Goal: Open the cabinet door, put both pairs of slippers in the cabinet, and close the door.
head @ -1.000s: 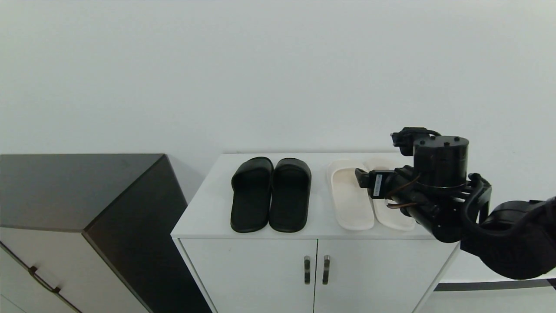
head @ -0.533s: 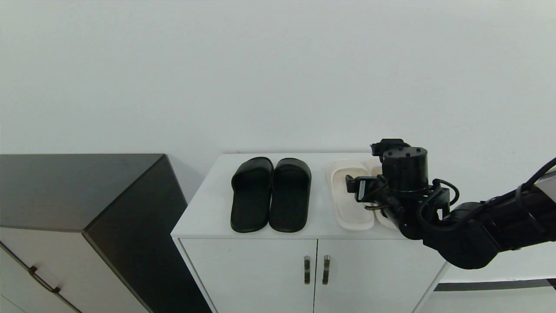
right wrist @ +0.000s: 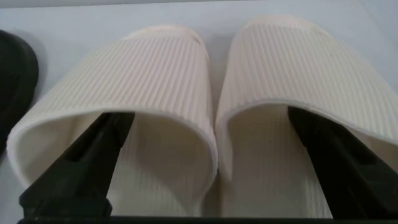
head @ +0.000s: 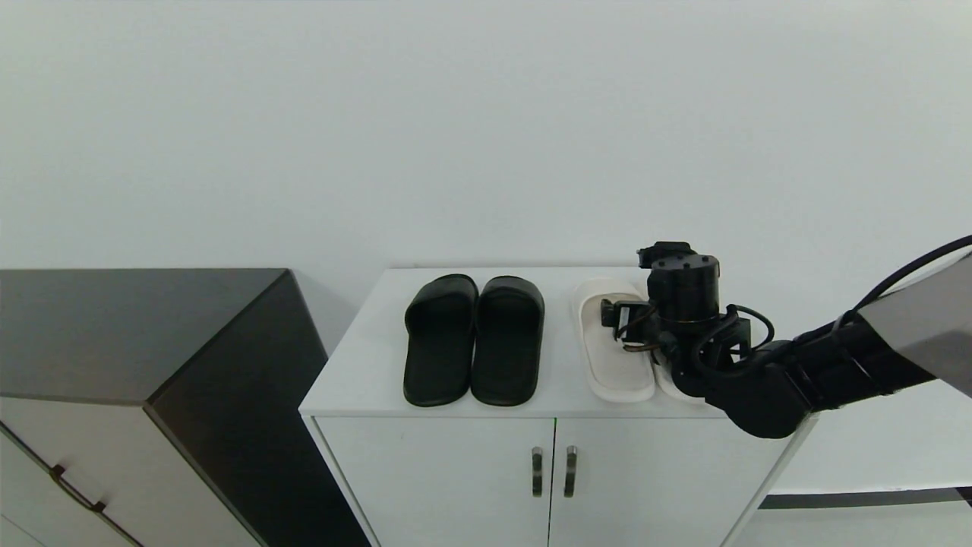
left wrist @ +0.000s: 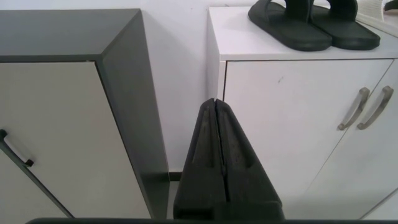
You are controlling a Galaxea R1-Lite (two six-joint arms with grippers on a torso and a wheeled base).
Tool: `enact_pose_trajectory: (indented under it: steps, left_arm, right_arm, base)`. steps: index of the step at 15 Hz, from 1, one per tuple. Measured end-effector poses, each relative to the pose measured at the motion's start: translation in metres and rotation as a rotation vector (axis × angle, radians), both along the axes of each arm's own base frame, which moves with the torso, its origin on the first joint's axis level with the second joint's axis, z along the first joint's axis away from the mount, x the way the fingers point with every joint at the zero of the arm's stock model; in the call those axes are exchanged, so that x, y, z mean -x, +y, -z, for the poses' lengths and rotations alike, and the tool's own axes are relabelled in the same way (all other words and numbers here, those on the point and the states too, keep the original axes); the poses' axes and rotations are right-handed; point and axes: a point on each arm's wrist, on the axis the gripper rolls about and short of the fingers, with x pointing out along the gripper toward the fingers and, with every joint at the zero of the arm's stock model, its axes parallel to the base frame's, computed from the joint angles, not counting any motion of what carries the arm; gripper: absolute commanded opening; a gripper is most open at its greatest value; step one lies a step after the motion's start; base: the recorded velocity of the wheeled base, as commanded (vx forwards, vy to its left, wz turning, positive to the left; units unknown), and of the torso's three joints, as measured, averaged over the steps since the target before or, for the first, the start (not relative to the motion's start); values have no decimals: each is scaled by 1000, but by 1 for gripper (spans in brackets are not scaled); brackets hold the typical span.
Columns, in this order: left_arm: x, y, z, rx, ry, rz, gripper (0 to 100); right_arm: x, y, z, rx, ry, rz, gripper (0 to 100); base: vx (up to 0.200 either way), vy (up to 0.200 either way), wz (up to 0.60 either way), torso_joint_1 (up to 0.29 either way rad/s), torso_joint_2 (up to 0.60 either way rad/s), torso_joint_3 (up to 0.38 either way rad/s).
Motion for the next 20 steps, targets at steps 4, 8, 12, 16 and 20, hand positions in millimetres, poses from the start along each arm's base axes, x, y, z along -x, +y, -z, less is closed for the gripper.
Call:
enact_pose_trajectory:
  steps: [4,8,12,16,20]
  left_arm:
    - [0,0,0,0,0,0,0]
    - [0,0,0,1,0,0,0]
    - [0,0,0,2,0,0,0]
    - [0,0,0,3,0,-1,0]
    - [0,0,0,2,0,0,0]
  right_arm:
    - [-17,4,3,-4,-18,15,0]
    - [-22,6,4,-1,-21,20,0]
    - [-15,2,-6,33,-33,10,0]
    - [16,-2,-29,51,-53,-78,0]
    - [71,-8,-36,95,-5,-250,0]
  base:
    - [0,0,0,0,0,0]
    - [0,0,0,0,0,0]
    - [0,0,0,0,0,0]
    - [0,0,0,0,0,0]
    - [0,0,0,0,0,0]
